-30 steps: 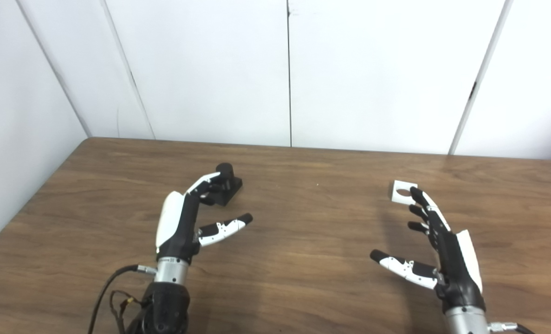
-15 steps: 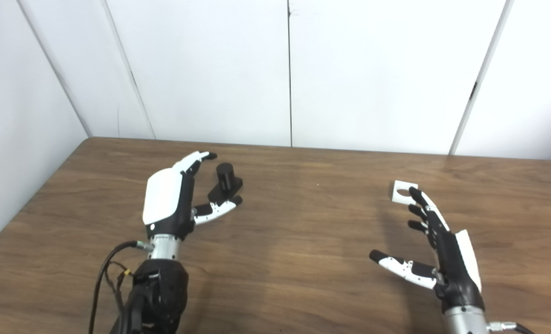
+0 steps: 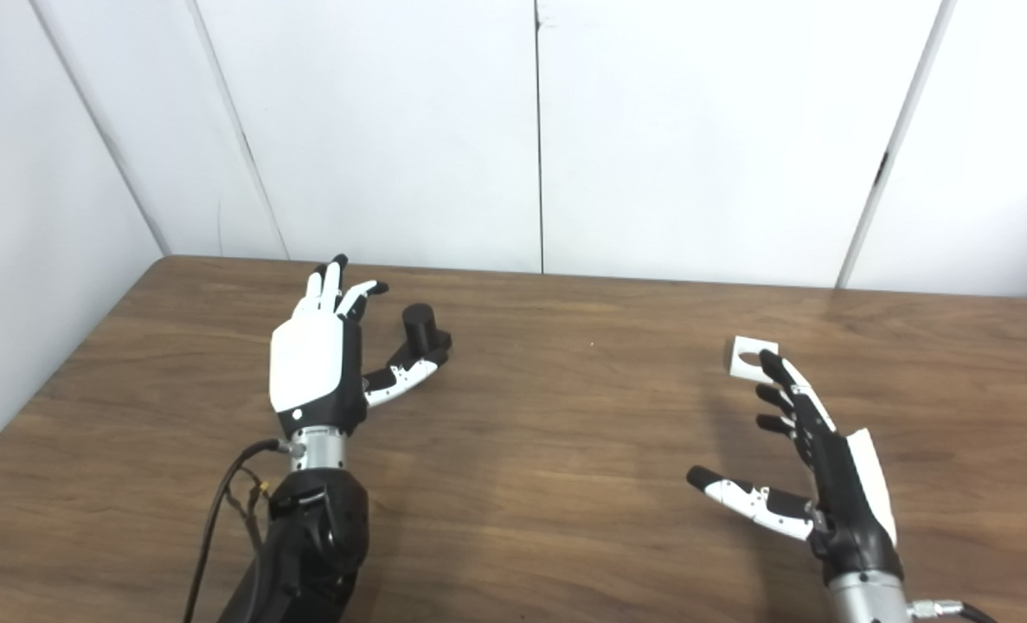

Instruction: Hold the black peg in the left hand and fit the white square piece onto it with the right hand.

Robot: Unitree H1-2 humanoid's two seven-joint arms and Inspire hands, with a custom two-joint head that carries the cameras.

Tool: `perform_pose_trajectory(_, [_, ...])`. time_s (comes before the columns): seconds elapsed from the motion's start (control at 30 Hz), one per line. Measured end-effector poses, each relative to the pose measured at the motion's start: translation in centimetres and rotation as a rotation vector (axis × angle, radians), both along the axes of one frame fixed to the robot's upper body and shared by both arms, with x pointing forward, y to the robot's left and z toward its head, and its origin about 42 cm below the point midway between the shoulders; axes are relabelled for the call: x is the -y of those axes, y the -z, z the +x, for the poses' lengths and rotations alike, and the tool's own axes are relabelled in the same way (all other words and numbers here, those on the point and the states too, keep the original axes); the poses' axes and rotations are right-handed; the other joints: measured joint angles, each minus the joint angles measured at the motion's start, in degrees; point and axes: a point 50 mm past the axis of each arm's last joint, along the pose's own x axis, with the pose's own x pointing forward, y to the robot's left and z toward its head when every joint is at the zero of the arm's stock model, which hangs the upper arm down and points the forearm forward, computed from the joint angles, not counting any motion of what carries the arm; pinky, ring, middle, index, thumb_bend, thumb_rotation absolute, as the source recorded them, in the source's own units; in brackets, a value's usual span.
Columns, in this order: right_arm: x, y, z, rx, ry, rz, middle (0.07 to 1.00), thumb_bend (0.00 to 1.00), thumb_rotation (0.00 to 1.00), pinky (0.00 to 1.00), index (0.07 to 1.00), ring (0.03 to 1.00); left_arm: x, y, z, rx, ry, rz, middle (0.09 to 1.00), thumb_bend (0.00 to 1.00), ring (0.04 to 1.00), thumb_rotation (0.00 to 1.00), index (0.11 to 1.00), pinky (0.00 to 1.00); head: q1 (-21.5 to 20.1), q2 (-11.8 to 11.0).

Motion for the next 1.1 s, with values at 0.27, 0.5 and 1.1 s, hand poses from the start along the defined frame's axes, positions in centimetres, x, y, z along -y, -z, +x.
perform_pose_trajectory(0.27, [-0.1,-0.1,0.0,0.002,0.001,0.002,0.912,0.71,0.12,0.77,0.903,0.861,0.0,1.6,1.4,-0.085,-0.043,0.022,0.989,0.88,0.981,0.64,0.707,0.94,-0.4,0.3])
perform_pose_trajectory(0.5, [0.0,-0.1,0.0,-0.001,0.004,0.0,0.916,0.71,0.13,0.78,0.907,0.863,-0.2,3.3,2.1,-0.152,-0.061,0.017,1.0,0.88,0.999,0.61,0.728,0.94,-1.2,0.4])
perform_pose_trajectory(1.1, [-0.2,-0.1,0.0,0.0,0.007,-0.003,0.904,0.72,0.19,0.76,0.898,0.851,-0.3,3.5,3.7,-0.242,-0.063,-0.065,0.997,0.86,0.999,0.5,0.711,0.95,-1.9,0.5])
